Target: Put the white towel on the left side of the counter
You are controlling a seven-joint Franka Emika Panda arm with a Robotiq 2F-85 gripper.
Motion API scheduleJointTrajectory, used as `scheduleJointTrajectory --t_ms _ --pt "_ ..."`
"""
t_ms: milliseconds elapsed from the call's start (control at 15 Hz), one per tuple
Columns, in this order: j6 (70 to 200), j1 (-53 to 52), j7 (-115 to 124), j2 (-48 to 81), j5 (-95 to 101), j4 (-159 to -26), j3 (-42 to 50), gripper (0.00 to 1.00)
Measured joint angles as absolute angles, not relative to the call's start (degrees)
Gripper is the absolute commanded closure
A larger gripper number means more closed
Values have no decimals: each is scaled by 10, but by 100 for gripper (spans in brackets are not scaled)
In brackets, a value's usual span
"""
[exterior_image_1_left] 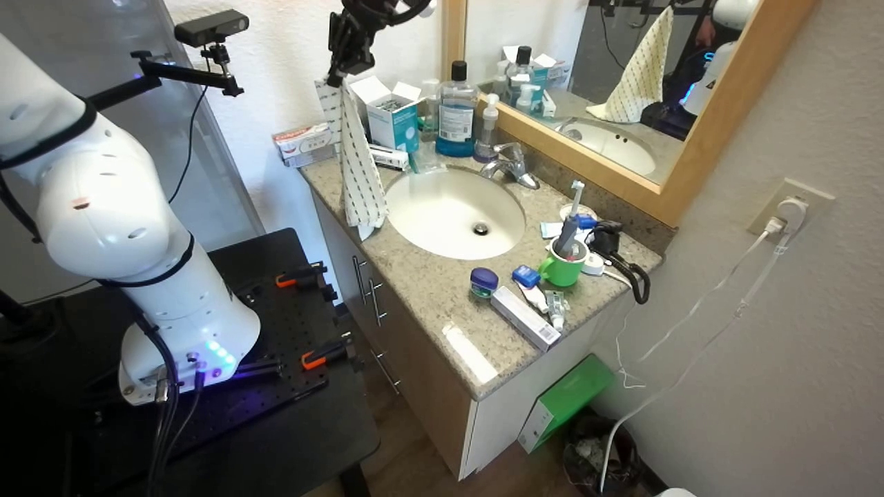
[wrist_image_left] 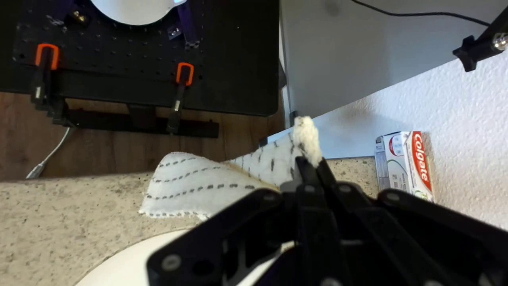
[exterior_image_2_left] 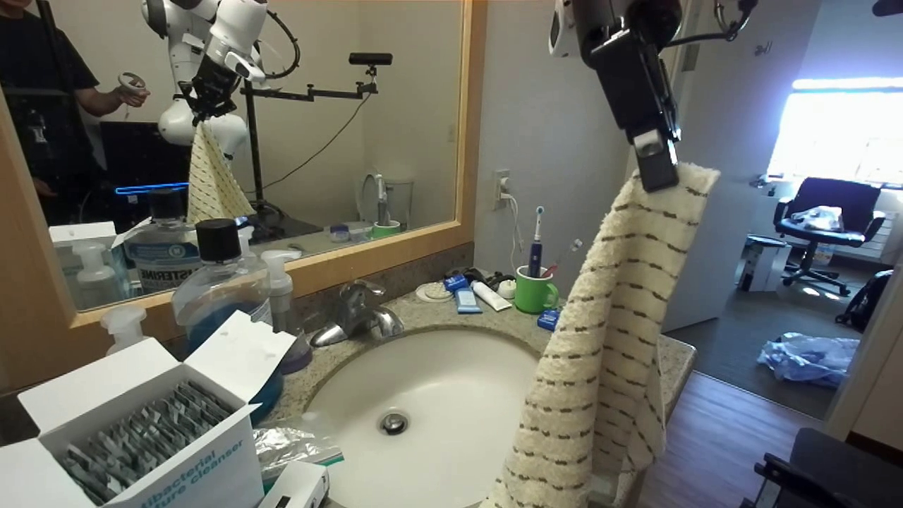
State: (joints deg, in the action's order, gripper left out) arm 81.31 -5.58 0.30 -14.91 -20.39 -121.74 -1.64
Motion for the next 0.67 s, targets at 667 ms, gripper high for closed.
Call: scheduleJointTrajectory --t_ms 667 --pt "823 -34 -22 -138 -408 -1207 16 99"
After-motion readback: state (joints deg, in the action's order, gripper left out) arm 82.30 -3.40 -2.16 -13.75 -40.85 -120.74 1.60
